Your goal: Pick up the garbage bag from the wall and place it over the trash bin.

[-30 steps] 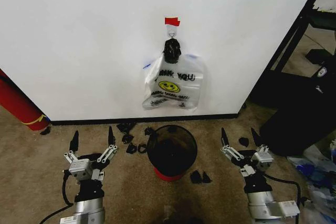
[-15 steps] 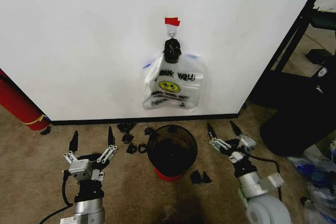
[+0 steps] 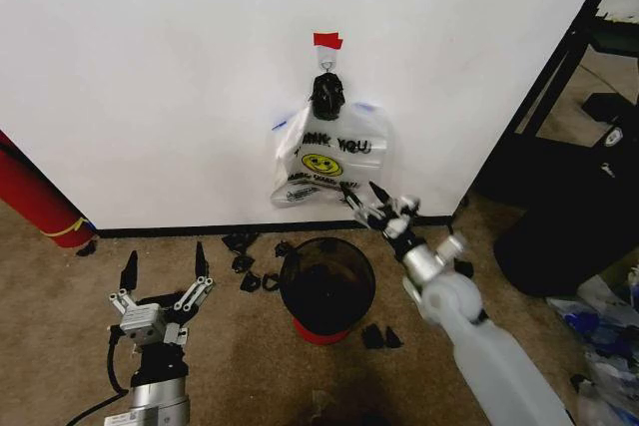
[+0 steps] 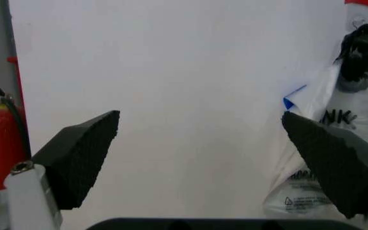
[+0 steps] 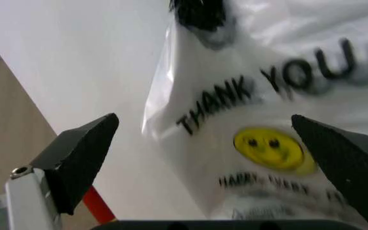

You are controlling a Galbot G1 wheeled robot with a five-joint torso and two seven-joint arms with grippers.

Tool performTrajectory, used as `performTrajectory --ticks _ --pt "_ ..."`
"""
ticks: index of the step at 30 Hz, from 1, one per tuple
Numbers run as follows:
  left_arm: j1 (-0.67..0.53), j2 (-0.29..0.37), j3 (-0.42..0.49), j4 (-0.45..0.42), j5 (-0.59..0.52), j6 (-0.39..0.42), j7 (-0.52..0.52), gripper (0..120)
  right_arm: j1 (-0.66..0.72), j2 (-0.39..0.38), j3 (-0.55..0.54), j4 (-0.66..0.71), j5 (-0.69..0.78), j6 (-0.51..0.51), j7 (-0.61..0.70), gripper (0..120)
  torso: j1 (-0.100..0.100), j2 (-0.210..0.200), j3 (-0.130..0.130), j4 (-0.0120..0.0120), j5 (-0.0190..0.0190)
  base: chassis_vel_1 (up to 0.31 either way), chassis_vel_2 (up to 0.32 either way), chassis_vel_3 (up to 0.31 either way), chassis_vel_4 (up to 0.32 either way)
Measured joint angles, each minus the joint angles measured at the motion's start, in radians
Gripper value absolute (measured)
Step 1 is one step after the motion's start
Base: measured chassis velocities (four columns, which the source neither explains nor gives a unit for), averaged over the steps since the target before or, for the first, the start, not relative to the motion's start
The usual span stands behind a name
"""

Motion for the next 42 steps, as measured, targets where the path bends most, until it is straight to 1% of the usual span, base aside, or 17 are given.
performTrajectory --ticks 5,6,8,11,17,33,42 --pt "-0.008 -0.004 -0.013 0.013 -0.006 0.0 -0.001 100 0.145 0.028 -0.041 -0.094 0.022 -0.019 -0.007 100 0.0 0.0 0.0 -0.0001 -0.0004 0.0 0.0 0.0 0.0" --pt "-0.008 -0.004 -0.013 0.013 -0.006 0.0 -0.001 100 0.145 0.028 -0.041 -0.094 0.022 -0.019 -0.007 100 0.0 0.0 0.0 -0.0001 -0.0004 0.0 0.0 0.0 0.0" --pt "-0.012 -0.002 -0.015 0.019 -0.009 0.0 -0.001 100 0.193 0.037 -0.058 -0.135 0.027 -0.02 -0.013 100 0.0 0.0 0.0 -0.0001 0.0002 0.0 0.0 0.0 0.0" --pt "-0.015 -0.008 -0.014 0.023 -0.011 0.0 -0.001 100 0.235 0.05 -0.063 -0.168 0.04 -0.022 -0.026 100 0.0 0.0 0.0 -0.0001 -0.0001 0.0 0.0 0.0 0.0" --pt "-0.019 -0.015 -0.012 0.034 -0.018 0.001 -0.001 100 0.262 0.084 -0.058 -0.199 0.051 -0.031 -0.04 100 0.0 0.0 0.0 -0.0001 0.0 0.0 0.0 0.0 0.0" --pt "-0.027 -0.016 -0.01 0.051 -0.021 0.001 -0.001 100 0.335 0.103 -0.066 -0.246 0.063 -0.027 -0.037 100 0.0 0.0 0.0 -0.0001 0.0 0.0 0.0 0.0 0.0" --pt "-0.027 -0.019 -0.009 0.052 -0.022 -0.001 -0.001 100 0.353 0.117 -0.073 -0.264 0.056 -0.026 -0.036 100 0.0 0.0 0.0 -0.0001 0.0 0.0 0.0 0.0 0.0"
